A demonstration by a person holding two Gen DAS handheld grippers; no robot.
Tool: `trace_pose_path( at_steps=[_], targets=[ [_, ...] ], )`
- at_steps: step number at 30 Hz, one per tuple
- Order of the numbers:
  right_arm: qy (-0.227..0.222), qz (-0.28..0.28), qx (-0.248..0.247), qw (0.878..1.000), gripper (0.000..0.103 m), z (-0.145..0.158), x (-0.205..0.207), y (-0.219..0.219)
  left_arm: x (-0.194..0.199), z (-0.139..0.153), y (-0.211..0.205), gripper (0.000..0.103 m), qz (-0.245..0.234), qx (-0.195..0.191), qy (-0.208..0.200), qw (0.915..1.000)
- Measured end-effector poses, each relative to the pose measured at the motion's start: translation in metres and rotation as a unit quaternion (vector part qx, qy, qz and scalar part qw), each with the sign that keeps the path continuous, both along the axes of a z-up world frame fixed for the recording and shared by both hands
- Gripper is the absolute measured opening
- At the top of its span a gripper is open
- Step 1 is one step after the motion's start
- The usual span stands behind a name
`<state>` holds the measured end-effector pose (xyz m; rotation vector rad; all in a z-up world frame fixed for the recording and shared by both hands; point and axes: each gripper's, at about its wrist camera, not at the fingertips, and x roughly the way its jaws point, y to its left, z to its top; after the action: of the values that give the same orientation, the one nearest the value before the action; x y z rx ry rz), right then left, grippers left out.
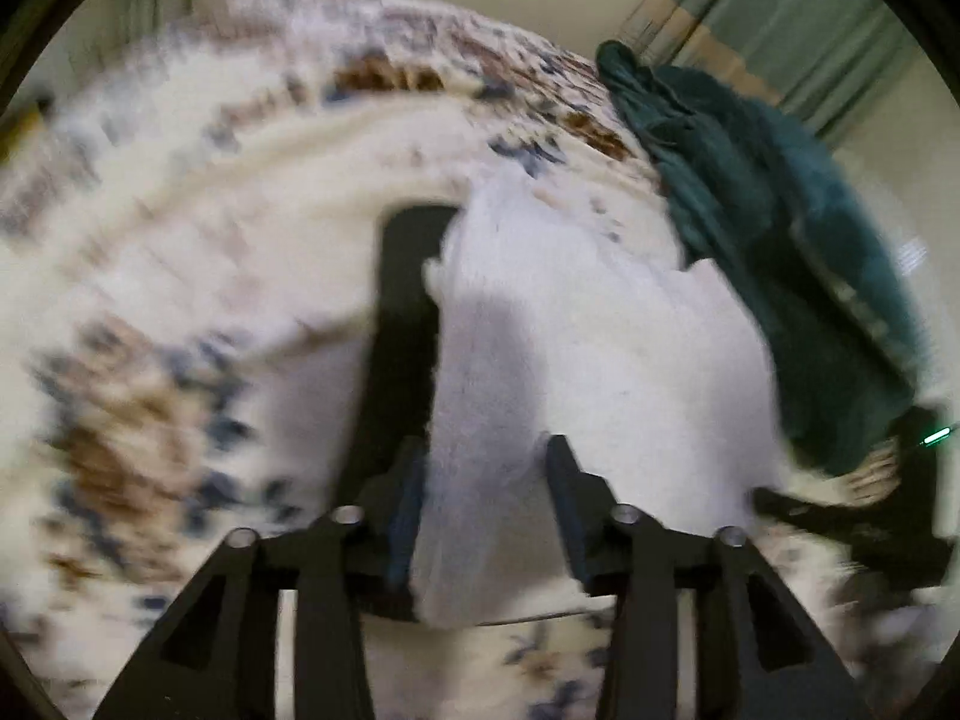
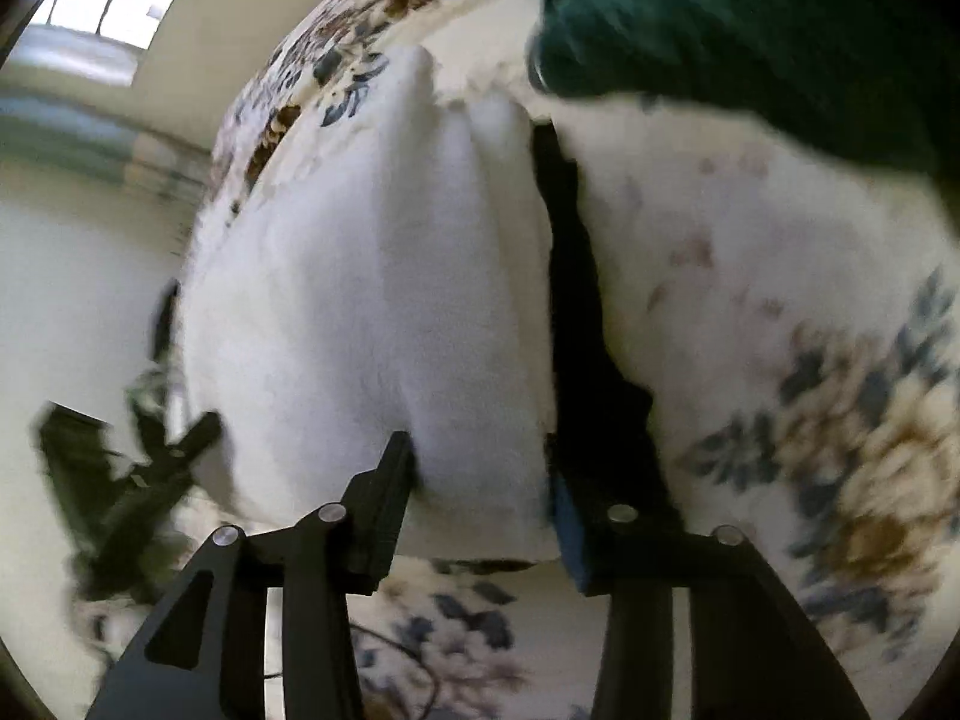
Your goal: Fold small clothes
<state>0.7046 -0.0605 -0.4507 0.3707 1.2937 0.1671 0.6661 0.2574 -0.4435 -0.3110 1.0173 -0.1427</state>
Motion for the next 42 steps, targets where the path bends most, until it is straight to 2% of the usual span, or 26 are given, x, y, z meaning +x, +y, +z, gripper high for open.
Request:
trace_pose_path(
  at_steps=[1,3,4,6,8,9,11,15,19,22,28,34,36,42],
  targets=[
    [-0.007,-0.005,-0.041,0.999,0.052,0.008,-0.003,0.006,-0.005,0.009,-0.007,0.062,0.009,0.037,-0.006,0.9993],
    [-0.027,-0.015,-0.109,0.994,0.055,0.027,-0.012,0.016,-0.014,0.018,-0.016,0.079,0.019,0.08,-0.01,0.9966],
    [-0.035,-0.018,-0.144,0.989,0.057,0.035,-0.017,0.022,-0.019,0.023,-0.022,0.083,0.022,0.1,-0.01,0.9947],
    [-0.043,-0.015,-0.191,0.981,0.084,0.047,-0.029,0.034,-0.029,0.029,-0.029,0.086,0.021,0.118,-0.009,0.9927],
    [-0.047,-0.01,-0.211,0.976,0.101,0.059,-0.039,0.04,-0.041,0.038,-0.036,0.092,0.016,0.126,-0.004,0.9919],
    [-0.051,-0.009,-0.221,0.974,0.103,0.066,-0.047,0.044,-0.044,0.04,-0.039,0.096,0.016,0.13,-0.003,0.9914],
    [-0.063,-0.01,-0.234,0.97,0.103,0.085,-0.068,0.044,-0.058,0.053,-0.045,0.097,0.015,0.134,-0.008,0.9909],
    [-0.111,-0.018,-0.274,0.955,0.103,0.13,-0.111,0.053,-0.084,0.082,-0.054,0.097,0.014,0.136,-0.025,0.9903],
    [-0.137,-0.028,-0.275,0.951,0.103,0.176,-0.148,0.051,-0.117,0.118,-0.053,0.097,0.024,0.124,-0.036,0.9914],
    [-0.148,-0.033,-0.263,0.953,0.103,0.213,-0.182,0.05,-0.143,0.146,-0.055,0.097,0.028,0.128,-0.049,0.9901],
    [-0.187,-0.041,-0.277,0.941,0.103,0.295,-0.262,0.052,-0.215,0.222,-0.061,0.097,0.034,0.127,-0.085,0.9877],
    [-0.214,-0.043,-0.274,0.937,0.103,0.373,-0.342,0.05,-0.289,0.277,-0.076,0.097,0.019,0.139,-0.098,0.9852],
    [-0.221,-0.042,-0.276,0.935,0.103,0.395,-0.37,0.049,-0.311,0.294,-0.076,0.097,0.021,0.133,-0.099,0.9859],
    [-0.24,-0.035,-0.272,0.931,0.103,0.459,-0.446,0.045,-0.363,0.344,-0.074,0.097,0.031,0.14,-0.116,0.9829]
  ],
)
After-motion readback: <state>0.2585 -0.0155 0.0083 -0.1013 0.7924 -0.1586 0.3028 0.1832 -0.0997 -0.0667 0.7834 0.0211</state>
